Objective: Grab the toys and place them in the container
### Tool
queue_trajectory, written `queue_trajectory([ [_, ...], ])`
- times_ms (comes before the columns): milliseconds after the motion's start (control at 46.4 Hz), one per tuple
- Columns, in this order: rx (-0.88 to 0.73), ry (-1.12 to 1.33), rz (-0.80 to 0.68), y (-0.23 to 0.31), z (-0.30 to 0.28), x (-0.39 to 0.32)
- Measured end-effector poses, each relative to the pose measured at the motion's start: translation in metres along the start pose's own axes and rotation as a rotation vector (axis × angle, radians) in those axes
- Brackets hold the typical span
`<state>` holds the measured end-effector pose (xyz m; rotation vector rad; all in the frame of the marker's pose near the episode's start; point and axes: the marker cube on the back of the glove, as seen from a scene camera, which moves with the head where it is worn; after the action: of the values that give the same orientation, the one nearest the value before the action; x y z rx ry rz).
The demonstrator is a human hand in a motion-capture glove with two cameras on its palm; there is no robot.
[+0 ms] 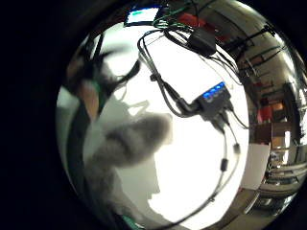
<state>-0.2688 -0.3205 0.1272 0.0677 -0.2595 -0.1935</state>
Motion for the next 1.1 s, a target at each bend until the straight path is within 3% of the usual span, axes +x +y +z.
queue_trajectory([
  [108,0.085,-0.012,0.002,0.002,-0.025,-0.008],
  [237,0.200,-0.134,0.026,0.018,-0.120,-0.039],
  [344,0.257,-0.230,-0.098,0.035,-0.202,-0.090],
  [452,0.228,-0.310,-0.327,0.038,-0.261,-0.160],
  [560,0.157,-0.340,-0.481,0.021,-0.285,-0.231],
  [689,0.118,-0.298,-0.456,-0.021,-0.270,-0.274],
  [818,0.107,-0.193,-0.534,-0.033,-0.262,-0.252],
  [861,0.106,-0.203,-0.498,-0.020,-0.268,-0.240],
  [947,0.160,-0.102,-0.613,0.032,-0.276,-0.197],
  [1098,0.154,0.062,-0.469,0.097,-0.264,-0.111],
])
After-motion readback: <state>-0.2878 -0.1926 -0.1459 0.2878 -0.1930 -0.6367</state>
